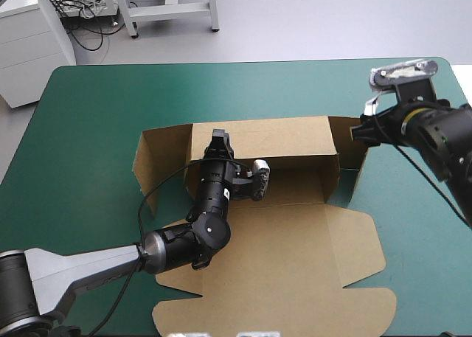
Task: Fold the box
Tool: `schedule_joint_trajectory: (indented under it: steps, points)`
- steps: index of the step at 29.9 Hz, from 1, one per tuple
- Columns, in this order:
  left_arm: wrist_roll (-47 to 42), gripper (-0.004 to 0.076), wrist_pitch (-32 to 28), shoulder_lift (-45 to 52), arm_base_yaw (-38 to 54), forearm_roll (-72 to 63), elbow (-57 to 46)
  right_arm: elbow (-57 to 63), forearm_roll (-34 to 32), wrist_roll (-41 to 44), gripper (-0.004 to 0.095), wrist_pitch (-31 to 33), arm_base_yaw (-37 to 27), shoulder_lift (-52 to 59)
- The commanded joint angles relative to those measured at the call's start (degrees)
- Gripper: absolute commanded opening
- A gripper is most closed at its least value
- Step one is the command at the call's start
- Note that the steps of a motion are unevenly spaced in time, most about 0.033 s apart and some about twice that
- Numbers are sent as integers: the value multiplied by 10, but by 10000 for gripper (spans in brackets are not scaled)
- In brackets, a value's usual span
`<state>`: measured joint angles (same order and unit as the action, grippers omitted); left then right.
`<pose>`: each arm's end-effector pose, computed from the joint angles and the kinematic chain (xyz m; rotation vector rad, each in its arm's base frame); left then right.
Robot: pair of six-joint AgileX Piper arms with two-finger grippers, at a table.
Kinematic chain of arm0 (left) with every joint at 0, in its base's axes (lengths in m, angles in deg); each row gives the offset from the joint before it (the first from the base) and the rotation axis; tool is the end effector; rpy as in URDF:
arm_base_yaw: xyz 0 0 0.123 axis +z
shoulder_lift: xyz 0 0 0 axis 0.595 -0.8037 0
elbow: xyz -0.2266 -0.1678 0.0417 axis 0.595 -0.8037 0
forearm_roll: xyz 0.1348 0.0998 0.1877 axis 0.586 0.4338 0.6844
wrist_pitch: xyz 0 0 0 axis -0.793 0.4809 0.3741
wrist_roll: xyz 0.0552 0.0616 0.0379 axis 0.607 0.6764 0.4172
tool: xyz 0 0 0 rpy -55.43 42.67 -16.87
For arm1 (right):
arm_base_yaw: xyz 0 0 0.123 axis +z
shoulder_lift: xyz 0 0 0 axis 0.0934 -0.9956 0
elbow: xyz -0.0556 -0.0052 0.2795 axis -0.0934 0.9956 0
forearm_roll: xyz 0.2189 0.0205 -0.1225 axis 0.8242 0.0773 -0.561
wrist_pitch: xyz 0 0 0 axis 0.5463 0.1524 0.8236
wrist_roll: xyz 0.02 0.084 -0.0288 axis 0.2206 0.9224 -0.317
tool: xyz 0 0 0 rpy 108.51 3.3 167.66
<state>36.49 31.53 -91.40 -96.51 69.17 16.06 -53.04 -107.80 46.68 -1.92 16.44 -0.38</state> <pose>0.2246 -0.2471 0.2702 1.4525 1.2389 1.0422 0.2349 0.0591 0.4464 -0.2031 2.2437 -0.1956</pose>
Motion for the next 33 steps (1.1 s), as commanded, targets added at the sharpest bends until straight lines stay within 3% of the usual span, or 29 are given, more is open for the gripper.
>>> schedule_joint_trajectory:
  steps: [1, 5, 8, 24, 33]
  points:
    - [0, -32, 15, 13, -2, 26, 10, -83, 64, -65, 768, -13, -68, -41]
    - [0, -32, 14, 13, -2, 26, 10, -148, 197, -138, 769, -4, -143, -101]
    - [0, -32, 14, 13, -2, 26, 10, -182, 242, -156, 769, -4, -177, -145]
    - [0, -32, 15, 13, -2, 25, 10, -275, 271, -181, 760, 69, -206, -327]
    - [0, -32, 15, 13, -2, 23, 10, -252, 275, -206, 642, 89, -206, -319]
